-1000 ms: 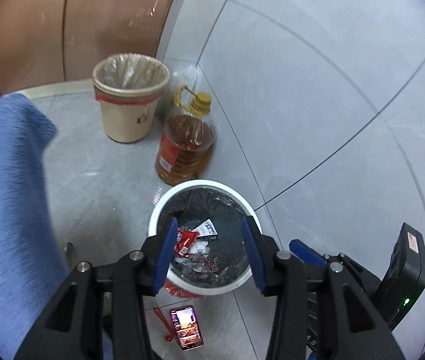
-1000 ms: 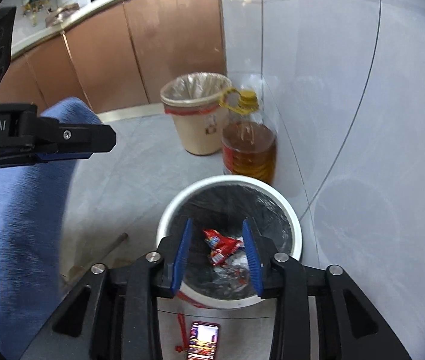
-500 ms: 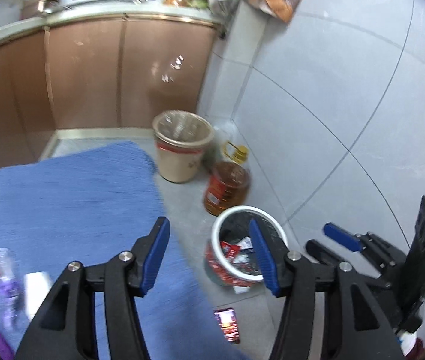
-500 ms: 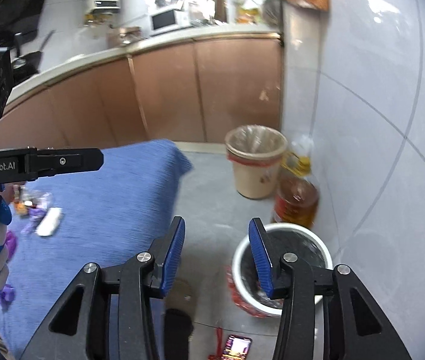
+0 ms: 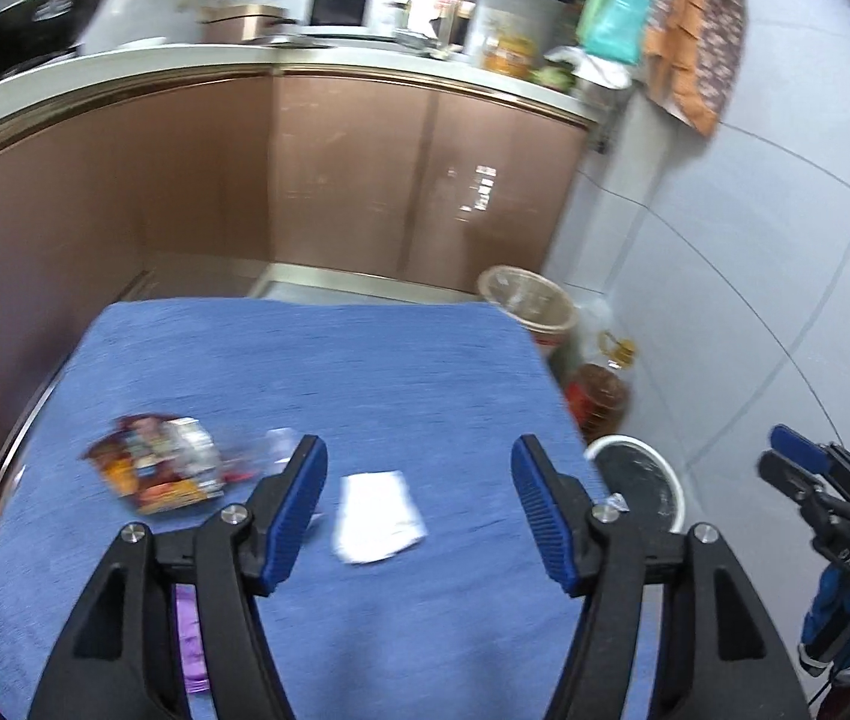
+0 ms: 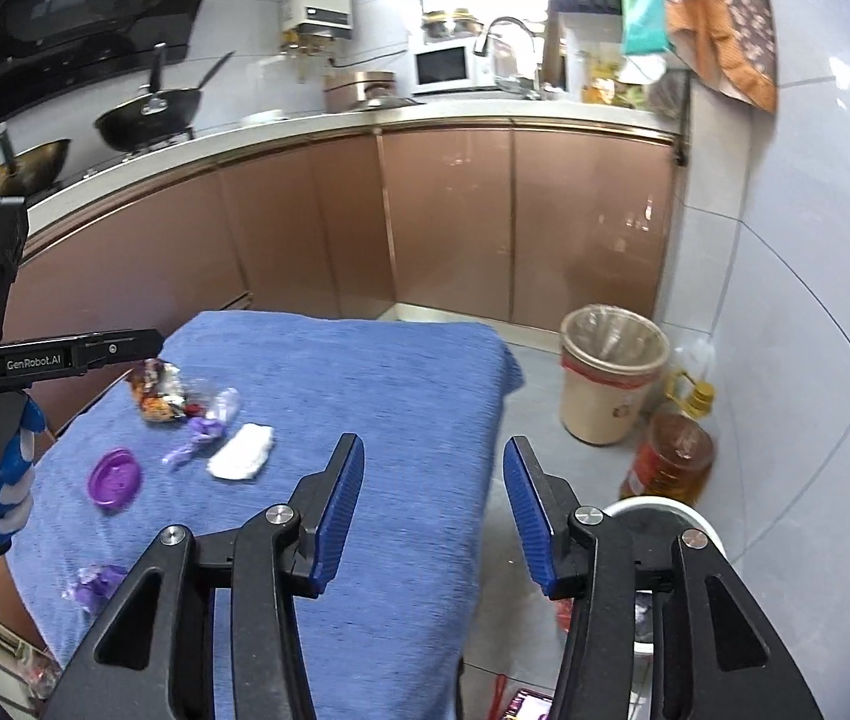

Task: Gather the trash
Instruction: 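Move both open grippers back over the table toward the snack bag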

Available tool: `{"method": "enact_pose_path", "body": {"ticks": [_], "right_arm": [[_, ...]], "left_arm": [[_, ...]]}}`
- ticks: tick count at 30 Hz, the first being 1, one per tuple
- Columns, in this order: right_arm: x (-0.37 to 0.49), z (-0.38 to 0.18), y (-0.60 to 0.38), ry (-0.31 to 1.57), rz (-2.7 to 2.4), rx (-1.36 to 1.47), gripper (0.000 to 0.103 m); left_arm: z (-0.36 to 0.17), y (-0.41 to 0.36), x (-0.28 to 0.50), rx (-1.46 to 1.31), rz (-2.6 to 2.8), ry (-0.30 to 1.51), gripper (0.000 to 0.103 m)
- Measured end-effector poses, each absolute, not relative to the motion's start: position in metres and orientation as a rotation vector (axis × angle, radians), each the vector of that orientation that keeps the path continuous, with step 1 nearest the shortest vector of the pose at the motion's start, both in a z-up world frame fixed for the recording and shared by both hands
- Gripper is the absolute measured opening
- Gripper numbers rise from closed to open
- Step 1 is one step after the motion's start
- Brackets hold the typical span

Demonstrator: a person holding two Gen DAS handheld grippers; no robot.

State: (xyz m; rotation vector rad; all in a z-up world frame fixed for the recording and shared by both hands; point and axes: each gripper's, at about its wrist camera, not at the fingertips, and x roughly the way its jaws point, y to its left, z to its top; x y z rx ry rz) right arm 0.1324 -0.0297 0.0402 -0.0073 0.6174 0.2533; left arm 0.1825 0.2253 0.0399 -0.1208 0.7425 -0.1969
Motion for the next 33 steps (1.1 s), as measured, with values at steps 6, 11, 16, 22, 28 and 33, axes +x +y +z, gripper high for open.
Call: {"method": "enact_pose_path", "body": {"ticks": [6, 11, 16, 22, 28, 33], "right_arm": [[0.139, 0.036, -0.005, 0.627, 0.319, 0.002, 0.050], [0.154, 0.021, 0.010, 0.658, 0.361, 0.015, 0.052], [0.172, 0.002, 0.026, 0.696, 0.396, 0.020, 0.052], [0.194, -0.017, 0.038, 0.733, 0.433, 0.025, 0.052], [0.210, -0.033, 0.049, 0.767, 0.461, 0.024, 0.052], [0.223, -0.045, 0.065, 0.791, 0.484, 0.024, 0.053]], "left_arm": [[0.035, 0.302, 0.170, -0.198, -0.051, 0.737, 0.071], [0.022, 0.349, 0.177, -0.285, 0.046, 0.754, 0.074], [0.000, 0.360, 0.199, -0.311, 0.111, 0.805, 0.075], [-0.035, 0.357, 0.228, -0.330, 0.183, 0.887, 0.075], [-0.064, 0.362, 0.250, -0.335, 0.246, 0.935, 0.075], [-0.075, 0.374, 0.263, -0.347, 0.258, 0.956, 0.075]]}}
